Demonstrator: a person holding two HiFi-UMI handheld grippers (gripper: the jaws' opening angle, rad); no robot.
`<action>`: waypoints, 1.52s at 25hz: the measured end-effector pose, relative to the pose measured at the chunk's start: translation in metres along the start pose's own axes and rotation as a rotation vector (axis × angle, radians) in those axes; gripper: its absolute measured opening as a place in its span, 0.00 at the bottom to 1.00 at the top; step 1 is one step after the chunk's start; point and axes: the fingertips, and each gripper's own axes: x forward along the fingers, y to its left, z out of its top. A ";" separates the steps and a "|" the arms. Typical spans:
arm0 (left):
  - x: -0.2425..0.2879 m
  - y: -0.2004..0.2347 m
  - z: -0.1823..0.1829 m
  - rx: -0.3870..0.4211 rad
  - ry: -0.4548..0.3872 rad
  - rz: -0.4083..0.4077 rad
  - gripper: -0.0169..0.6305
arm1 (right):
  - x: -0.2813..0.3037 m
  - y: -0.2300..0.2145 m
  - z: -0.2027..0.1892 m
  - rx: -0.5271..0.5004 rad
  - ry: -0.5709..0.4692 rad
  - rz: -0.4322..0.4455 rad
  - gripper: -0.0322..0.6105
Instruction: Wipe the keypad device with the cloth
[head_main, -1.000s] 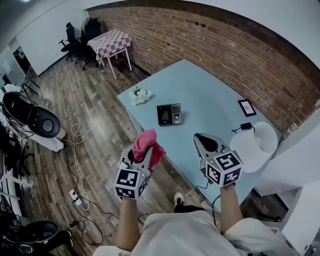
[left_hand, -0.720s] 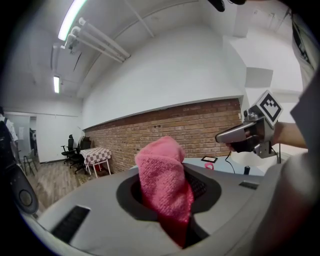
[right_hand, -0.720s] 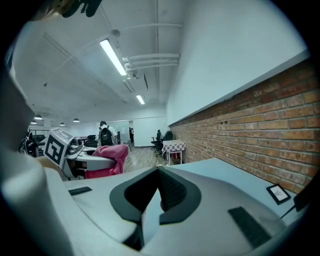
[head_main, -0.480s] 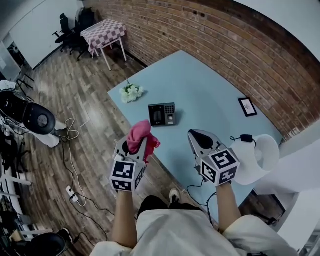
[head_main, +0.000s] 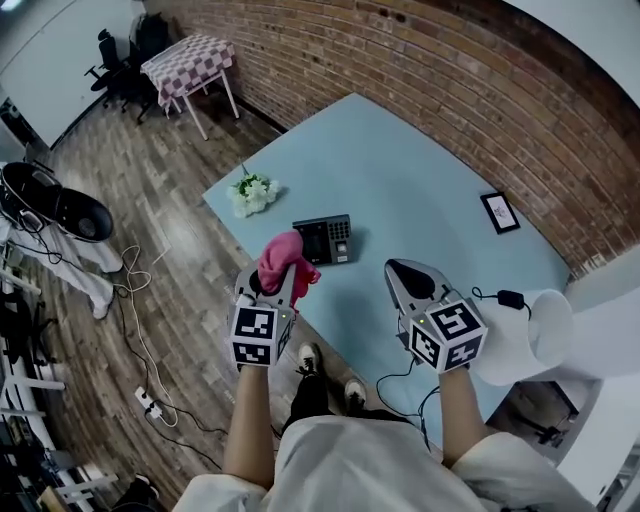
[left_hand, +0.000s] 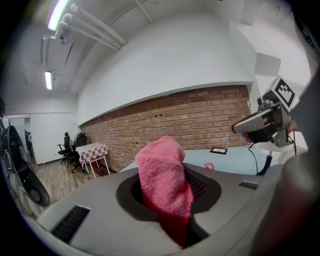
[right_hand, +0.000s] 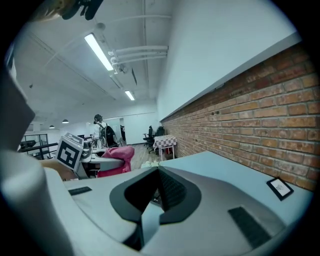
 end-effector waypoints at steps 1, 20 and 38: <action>0.009 0.005 -0.003 -0.001 0.004 -0.008 0.23 | 0.006 -0.001 0.000 0.000 0.003 -0.009 0.08; 0.150 0.039 -0.097 0.041 0.207 -0.132 0.23 | 0.084 -0.026 -0.018 0.078 0.108 -0.088 0.08; 0.164 0.024 -0.162 0.076 0.352 -0.194 0.23 | 0.116 -0.026 -0.027 0.111 0.145 -0.063 0.08</action>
